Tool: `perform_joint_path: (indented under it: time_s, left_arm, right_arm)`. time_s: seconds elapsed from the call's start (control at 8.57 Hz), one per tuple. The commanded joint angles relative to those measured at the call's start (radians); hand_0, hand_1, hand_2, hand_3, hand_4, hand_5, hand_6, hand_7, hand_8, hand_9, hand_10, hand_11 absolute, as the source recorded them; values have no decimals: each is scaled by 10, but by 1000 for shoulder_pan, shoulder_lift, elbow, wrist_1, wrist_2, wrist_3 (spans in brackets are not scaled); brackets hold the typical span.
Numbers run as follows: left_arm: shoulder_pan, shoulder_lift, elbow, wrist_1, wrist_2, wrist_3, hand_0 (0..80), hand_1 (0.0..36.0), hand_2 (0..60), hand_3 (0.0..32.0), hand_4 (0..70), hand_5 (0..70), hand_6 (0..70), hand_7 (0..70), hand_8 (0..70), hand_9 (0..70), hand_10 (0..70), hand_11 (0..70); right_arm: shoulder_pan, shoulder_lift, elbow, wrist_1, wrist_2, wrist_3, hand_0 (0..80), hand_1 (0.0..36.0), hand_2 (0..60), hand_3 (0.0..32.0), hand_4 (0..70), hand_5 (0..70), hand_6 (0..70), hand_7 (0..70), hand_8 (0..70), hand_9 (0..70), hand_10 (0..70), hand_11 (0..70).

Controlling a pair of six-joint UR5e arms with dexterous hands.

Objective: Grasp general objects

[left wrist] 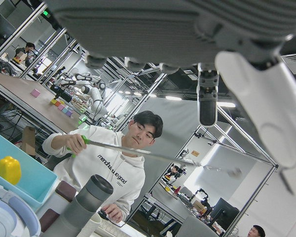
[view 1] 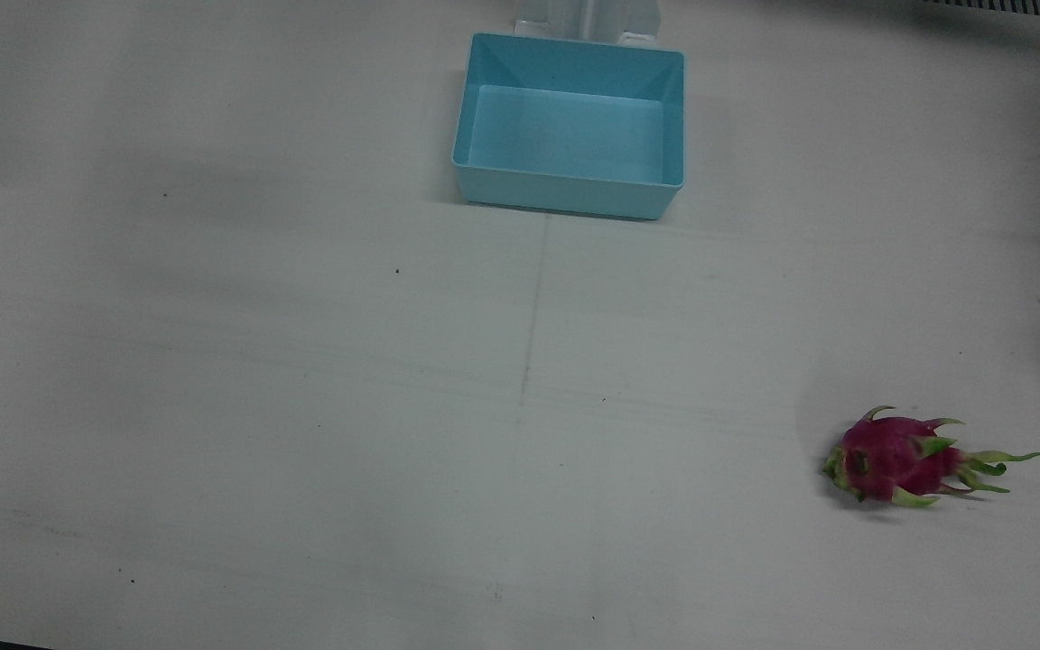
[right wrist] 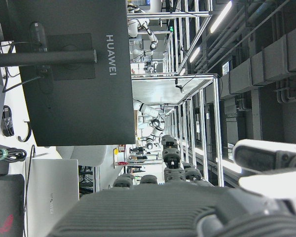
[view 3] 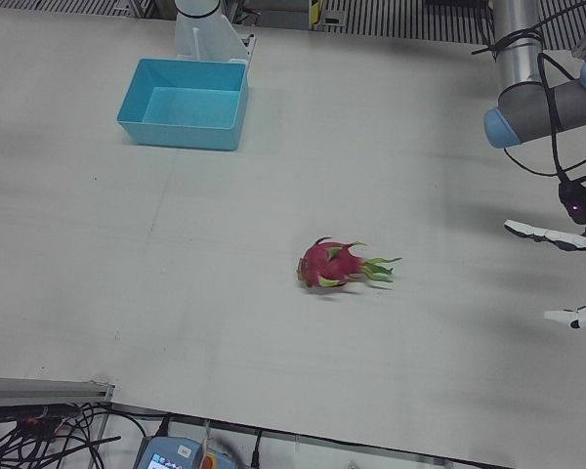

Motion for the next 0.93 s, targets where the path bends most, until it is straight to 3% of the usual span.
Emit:
perform_joint_path:
  time_s: [0.0, 0.12, 0.23, 0.7, 0.82]
  left_arm:
    - [1, 1, 1, -1, 0, 3, 637, 270, 4, 190, 0, 0, 0, 0, 0, 0, 1, 34]
    - [1, 1, -3, 0, 1, 3, 641, 273, 5, 194, 0, 0, 0, 0, 0, 0, 0, 33]
    - [2, 1, 0, -1, 0, 3, 638, 272, 7, 136, 0, 0, 0, 0, 0, 0, 0, 34]
    - [1, 1, -18, 0, 6, -8, 636, 277, 30, 142, 0, 0, 0, 5, 0, 0, 10, 48]
    - [-2, 1, -90, 56, 15, -8, 643, 282, 42, 142, 0, 0, 0, 14, 0, 0, 10, 49]
  right_arm:
    - [0, 0, 0, 0, 0, 0, 0, 0, 0, 0, 0, 0, 0, 0, 0, 0, 0, 0]
    - [0, 0, 0, 0, 0, 0, 0, 0, 0, 0, 0, 0, 0, 0, 0, 0, 0, 0]
    - [0, 0, 0, 0, 0, 0, 0, 0, 0, 0, 0, 0, 0, 0, 0, 0, 0, 0]
    - [0, 0, 0, 0, 0, 0, 0, 0, 0, 0, 0, 0, 0, 0, 0, 0, 0, 0]
    - [0, 0, 0, 0, 0, 0, 0, 0, 0, 0, 0, 0, 0, 0, 0, 0, 0, 0]
